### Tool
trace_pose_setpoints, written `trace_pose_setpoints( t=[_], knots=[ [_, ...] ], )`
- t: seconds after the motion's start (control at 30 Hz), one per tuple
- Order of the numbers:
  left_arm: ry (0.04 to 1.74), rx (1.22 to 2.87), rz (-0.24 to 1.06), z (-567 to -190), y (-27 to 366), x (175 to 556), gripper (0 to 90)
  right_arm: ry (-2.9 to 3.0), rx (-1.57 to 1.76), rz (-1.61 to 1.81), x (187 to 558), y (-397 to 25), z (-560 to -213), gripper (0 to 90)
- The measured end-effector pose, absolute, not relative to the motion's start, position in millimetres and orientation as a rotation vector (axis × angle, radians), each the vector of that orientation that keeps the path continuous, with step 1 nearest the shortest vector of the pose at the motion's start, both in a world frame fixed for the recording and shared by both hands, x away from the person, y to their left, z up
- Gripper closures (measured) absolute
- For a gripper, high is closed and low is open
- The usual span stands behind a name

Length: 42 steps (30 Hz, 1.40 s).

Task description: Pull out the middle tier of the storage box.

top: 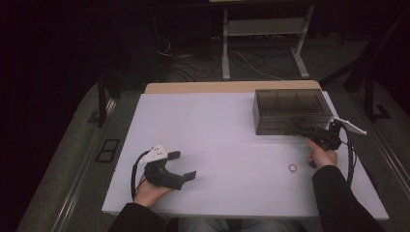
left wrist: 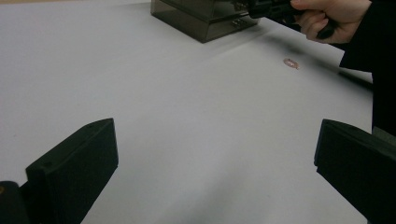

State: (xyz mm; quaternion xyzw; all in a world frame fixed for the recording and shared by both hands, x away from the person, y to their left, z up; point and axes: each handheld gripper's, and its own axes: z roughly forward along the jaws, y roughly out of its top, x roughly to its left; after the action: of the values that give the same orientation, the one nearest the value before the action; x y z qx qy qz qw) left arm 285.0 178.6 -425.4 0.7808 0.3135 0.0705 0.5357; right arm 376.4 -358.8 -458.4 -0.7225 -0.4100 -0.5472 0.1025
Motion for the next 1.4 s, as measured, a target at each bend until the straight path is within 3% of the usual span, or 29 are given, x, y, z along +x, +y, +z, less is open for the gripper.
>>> trace_pose_setpoints(
  t=[0.3,1.4],
  knots=[
    [0.742,1.868,0.166,-425.9,177.7,285.6,0.0,-1.177,-2.123,-1.618,376.7,-359.1,-458.3,79.5],
    [0.743,1.856,0.167,-425.2,178.3,285.7,0.0,-1.219,-2.18,-1.594,359.5,-353.3,-447.2,80.0]
  ],
)
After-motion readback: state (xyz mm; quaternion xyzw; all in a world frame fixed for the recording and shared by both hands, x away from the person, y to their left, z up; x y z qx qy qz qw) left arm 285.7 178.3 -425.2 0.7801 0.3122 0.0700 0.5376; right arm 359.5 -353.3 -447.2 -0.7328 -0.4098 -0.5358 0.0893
